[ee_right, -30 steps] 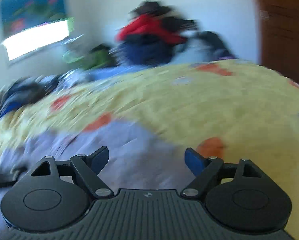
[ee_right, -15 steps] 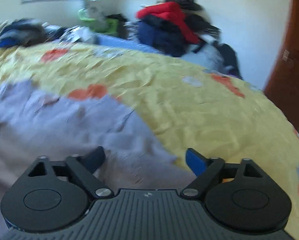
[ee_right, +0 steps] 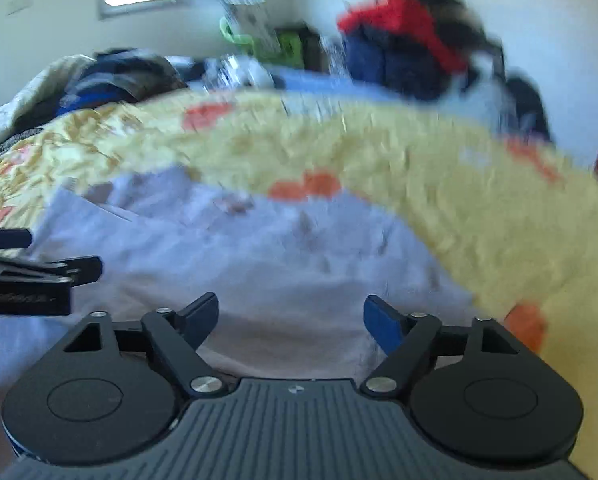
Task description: Fold small clothes
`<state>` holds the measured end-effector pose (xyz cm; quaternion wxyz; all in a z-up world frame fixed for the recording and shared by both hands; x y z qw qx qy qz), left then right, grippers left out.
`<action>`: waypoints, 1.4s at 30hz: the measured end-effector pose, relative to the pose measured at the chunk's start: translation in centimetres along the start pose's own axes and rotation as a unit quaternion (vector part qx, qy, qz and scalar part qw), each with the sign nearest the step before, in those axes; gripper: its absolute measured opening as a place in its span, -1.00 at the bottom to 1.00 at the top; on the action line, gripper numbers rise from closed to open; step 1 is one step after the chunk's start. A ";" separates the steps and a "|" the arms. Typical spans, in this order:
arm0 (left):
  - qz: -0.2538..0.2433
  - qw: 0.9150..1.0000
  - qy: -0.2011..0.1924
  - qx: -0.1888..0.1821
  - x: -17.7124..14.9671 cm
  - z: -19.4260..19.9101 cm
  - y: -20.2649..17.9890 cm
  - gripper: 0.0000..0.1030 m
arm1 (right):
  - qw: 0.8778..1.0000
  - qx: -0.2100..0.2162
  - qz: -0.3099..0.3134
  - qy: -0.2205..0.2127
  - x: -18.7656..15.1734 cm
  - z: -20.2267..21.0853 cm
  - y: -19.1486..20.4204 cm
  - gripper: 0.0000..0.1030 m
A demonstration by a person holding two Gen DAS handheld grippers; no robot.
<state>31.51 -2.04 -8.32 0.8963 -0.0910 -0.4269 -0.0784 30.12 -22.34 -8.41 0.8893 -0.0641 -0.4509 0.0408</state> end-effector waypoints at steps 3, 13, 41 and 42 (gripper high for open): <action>0.015 1.000 0.003 0.002 -0.6 0.5 0.4 0.97 | 0.999 0.001 0.011 -0.030 0.5 1.1 0.7 0.87; 0.050 0.998 0.013 -0.023 -3.6 3.8 0.5 0.97 | 0.998 -0.038 -0.049 0.030 -0.8 2.6 -0.4 0.62; 0.082 0.996 -0.005 -0.025 -13.1 14.9 3.1 0.97 | 0.995 -0.049 -0.087 -0.021 -13.1 14.5 -1.6 0.77; 0.082 0.996 -0.010 -0.025 -12.9 15.4 3.3 0.97 | 0.994 -0.055 -0.090 -0.024 -12.9 14.8 -2.0 0.77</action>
Point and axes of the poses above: each gripper's, at about its wrist camera, not at the fingertips, and z roughly against the way its jaws point, y to its left, x to its top, the point moved 10 cm from there along -z, roughly the way its jaws point, and after that the axes turned 13 degrees about -x, right-handed, at the moved point
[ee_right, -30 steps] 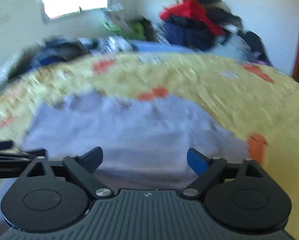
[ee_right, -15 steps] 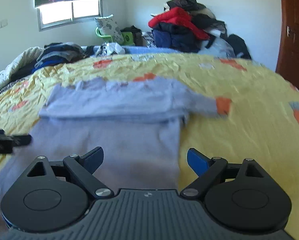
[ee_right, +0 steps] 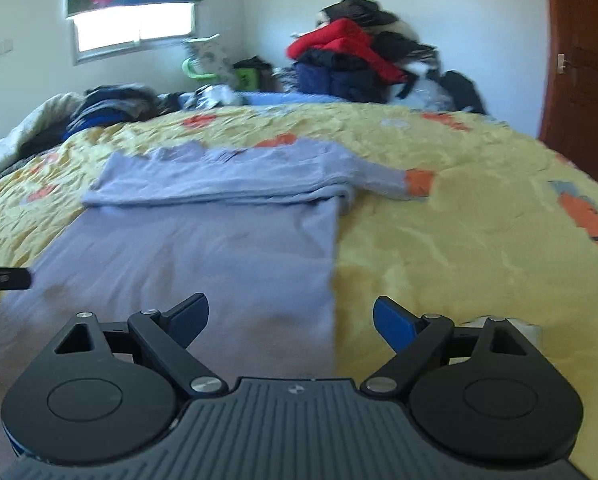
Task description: Fold small clothes
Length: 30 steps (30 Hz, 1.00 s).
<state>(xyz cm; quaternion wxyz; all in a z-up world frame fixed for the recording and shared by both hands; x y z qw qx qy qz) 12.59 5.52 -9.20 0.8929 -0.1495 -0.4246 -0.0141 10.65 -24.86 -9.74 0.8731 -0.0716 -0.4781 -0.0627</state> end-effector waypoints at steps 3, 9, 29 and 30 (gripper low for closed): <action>0.012 1.000 -0.013 0.004 0.3 0.7 0.6 0.97 | 1.000 -0.006 0.003 -0.004 0.1 0.3 -0.6 0.79; -0.018 1.000 0.015 -0.008 -0.8 1.3 0.6 0.97 | 1.000 0.009 -0.002 0.013 -1.0 0.6 -1.0 0.78; -0.018 0.970 0.107 -0.219 -7.0 7.2 0.1 0.97 | 0.989 0.130 0.012 0.070 -4.4 5.7 -5.4 0.79; -0.020 0.969 0.107 -0.222 -7.1 7.3 0.0 0.97 | 0.988 0.138 0.012 0.074 -4.7 5.9 -5.4 0.75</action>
Point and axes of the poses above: each gripper's, at about its wrist camera, not at the fingertips, and z roughly against the way its jaws point, y to its left, x to its top, the point moved 10 cm from there along -z, roughly the way its jaws point, and after that the axes turned 13 degrees about -x, right-handed, at the moved point
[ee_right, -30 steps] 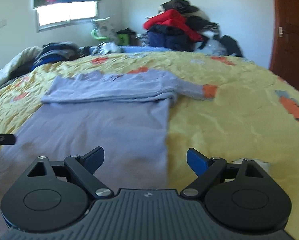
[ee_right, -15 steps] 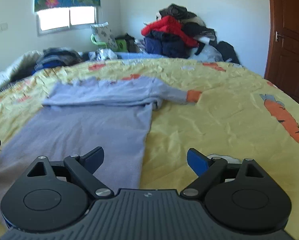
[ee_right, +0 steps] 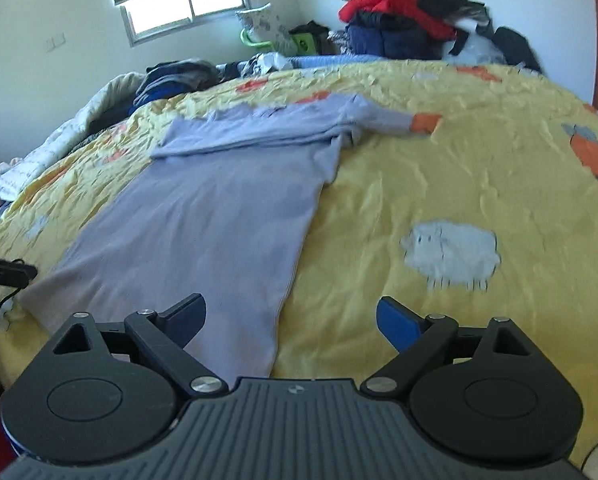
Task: Fold small clothes
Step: 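Grasp the shirt hem with the right gripper while the left gripper grasps it too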
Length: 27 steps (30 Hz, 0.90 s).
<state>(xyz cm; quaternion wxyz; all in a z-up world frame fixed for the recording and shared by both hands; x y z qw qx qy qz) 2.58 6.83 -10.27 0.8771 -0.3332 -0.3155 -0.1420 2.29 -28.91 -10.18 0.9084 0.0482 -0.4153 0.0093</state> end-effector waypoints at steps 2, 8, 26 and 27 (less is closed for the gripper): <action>-0.003 1.000 0.004 -0.008 -0.2 0.1 -0.3 0.97 | 1.000 0.019 -0.003 0.007 -0.6 0.3 0.3 0.72; 0.048 0.994 0.025 -0.091 -0.6 0.3 -1.1 0.97 | 0.998 0.045 -0.006 0.031 -2.0 0.9 0.5 0.57; 0.140 0.966 0.019 -0.218 0.3 -1.4 -0.6 0.96 | 0.972 0.202 -0.085 0.081 -2.7 1.8 2.1 0.22; 0.134 0.967 0.019 -0.215 0.4 -1.5 -0.8 0.96 | 0.972 0.202 -0.086 0.083 -2.7 1.8 2.2 0.15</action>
Point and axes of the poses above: each gripper's, at about its wrist camera, not at the fingertips, and z roughly against the way its jaws point, y to its left, x to its top, the point moved 10 cm from there along -z, roughly the way its jaws point, and after that the axes turned 13 degrees about -x, right-handed, at the moved point
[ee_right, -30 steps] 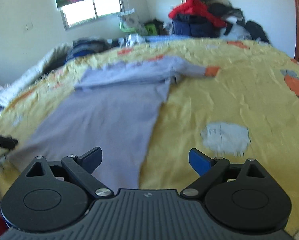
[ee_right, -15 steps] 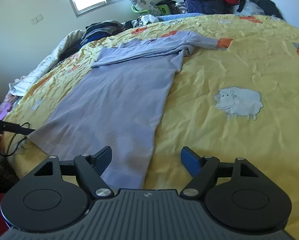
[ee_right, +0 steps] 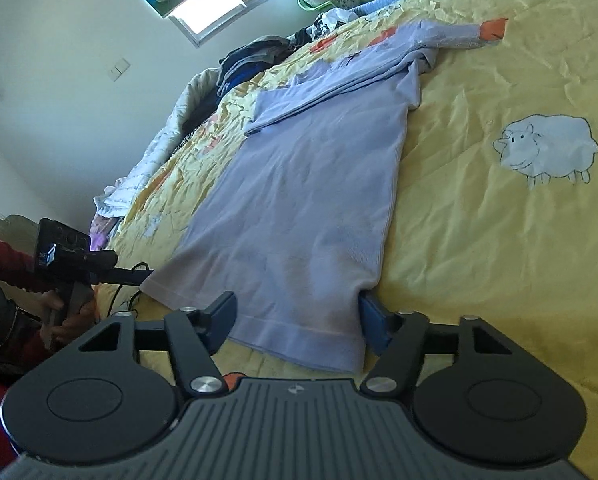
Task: Fold small clothes
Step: 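Grasp the shirt hem with the right gripper while the left gripper grasps it too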
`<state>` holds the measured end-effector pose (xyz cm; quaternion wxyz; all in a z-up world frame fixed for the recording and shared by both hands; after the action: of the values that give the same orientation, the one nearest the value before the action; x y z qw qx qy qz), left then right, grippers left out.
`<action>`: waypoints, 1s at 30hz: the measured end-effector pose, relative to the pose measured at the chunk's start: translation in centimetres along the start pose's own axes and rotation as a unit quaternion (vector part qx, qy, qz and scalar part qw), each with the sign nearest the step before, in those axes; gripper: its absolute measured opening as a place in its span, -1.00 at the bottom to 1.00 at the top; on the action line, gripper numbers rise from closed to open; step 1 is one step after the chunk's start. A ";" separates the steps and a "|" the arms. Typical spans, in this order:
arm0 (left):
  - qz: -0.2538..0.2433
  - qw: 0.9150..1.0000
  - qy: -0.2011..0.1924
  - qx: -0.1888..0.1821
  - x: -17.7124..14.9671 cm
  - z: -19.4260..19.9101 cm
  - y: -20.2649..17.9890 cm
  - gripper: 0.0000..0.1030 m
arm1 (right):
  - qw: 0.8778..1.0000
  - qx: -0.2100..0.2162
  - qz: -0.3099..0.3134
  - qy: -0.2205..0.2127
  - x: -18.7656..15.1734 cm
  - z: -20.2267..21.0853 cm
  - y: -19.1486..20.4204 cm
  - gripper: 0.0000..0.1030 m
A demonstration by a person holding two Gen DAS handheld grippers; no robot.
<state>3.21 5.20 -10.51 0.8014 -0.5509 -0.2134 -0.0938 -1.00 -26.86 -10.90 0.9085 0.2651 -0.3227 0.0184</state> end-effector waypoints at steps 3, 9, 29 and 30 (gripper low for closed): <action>-0.014 1.000 0.001 0.011 -0.1 -0.3 -0.2 0.95 | 1.000 -0.011 -0.004 0.002 -0.2 -0.2 0.1 -0.20; -0.043 0.998 0.006 0.039 -0.2 -0.9 -0.7 0.89 | 0.997 -0.073 0.019 0.007 -0.5 -0.4 0.1 -0.47; -0.095 0.989 0.035 0.110 -1.3 -2.3 -0.6 -0.88 | 0.992 -0.100 0.069 -0.013 -0.5 0.2 3.0 -0.81; -0.099 0.988 0.035 0.112 -1.3 -2.4 -0.8 -0.88 | 0.993 -0.097 0.071 -0.016 -0.3 0.3 3.2 -0.81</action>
<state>2.31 2.60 -11.15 0.8518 -0.4297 -0.2484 -0.1675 -2.06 -24.18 -9.36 0.9212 0.1519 -0.3550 0.0473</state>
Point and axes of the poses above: each gripper's, at about its wrist camera, not at the fingertips, and z roughly against the way its jaws point, y to its left, x to its top, the point moved 10 cm from there along -z, roughly the way its jaws point, and after that the axes turned 13 degrees about -x, right-handed, at the moved point
